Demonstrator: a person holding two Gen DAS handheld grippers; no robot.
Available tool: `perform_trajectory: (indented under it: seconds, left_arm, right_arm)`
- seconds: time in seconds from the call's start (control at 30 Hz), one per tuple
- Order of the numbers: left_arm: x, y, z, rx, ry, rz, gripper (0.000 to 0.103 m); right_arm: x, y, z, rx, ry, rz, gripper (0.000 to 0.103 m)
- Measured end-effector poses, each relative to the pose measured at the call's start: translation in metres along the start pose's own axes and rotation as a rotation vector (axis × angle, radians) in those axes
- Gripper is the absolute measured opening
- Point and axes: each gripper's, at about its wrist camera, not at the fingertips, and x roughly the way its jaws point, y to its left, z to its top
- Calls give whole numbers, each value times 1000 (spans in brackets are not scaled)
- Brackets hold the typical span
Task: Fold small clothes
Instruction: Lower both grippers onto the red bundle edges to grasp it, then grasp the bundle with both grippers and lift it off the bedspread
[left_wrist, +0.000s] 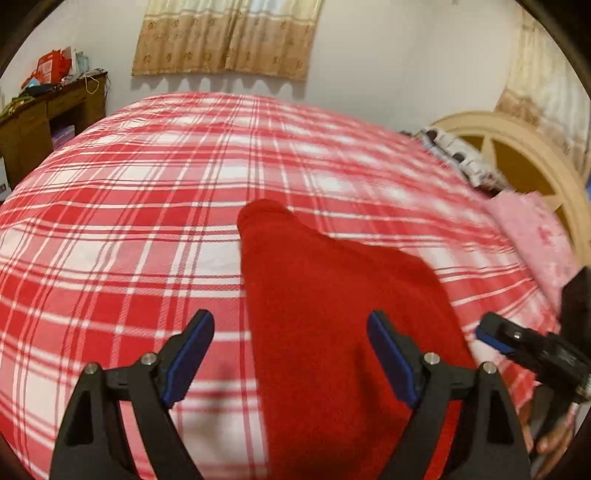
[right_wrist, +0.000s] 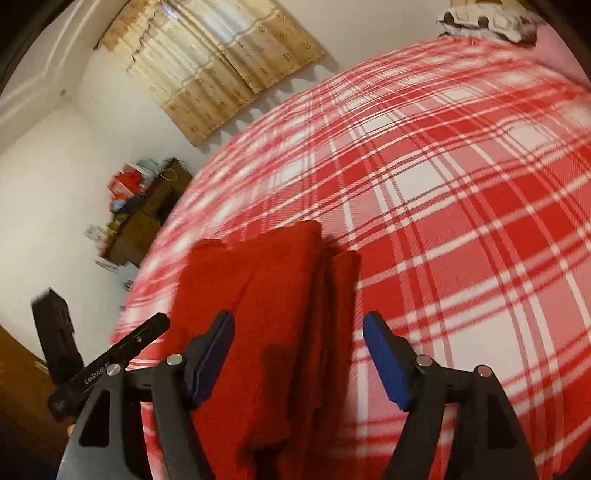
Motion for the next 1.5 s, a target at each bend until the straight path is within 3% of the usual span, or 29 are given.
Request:
perform_trajectory:
  seconds: [0.1,0.13,0.2,0.37,0.63,0.8,0.9,1.1,1.27,1.5]
  left_arm:
    - [26,-1,-5,4,64,50,88]
    - [32,1,-9,-13,81,36,88]
    - [33,8,-12,-63,81,17,93]
    - [36,15,-13,-106,116,-4,101]
    - [34,12,-13,-109,125,-11,101]
    - [37,3,-12,-84,136,-62,94]
    - [40,-4,-11,-50,126,-46,93]
    - [43,-3,-10,-59,128,-73,89]
    - [43,-5,-11,-63,116,-102,75]
    - [42,-7,-12,-64,101,-104,69]
  right_arm:
    - [17,-3,1,-3,12,2,73]
    - [22,-5,0,-5,21,-5,73]
    - [37,-9,-4,-6,52,3,76]
    - [40,-12,-6,-7,20,36,79]
    - [45,-13,-4,12,47,90,81]
    - [53,3,-7,-59,58,75,85]
    - [54,14,-13,-123,54,24,85]
    - [55,8,-14,-102,55,52,84]
    - [55,13,-16,-134,61,48,63]
    - [58,11,-14,-114,68,68,65]
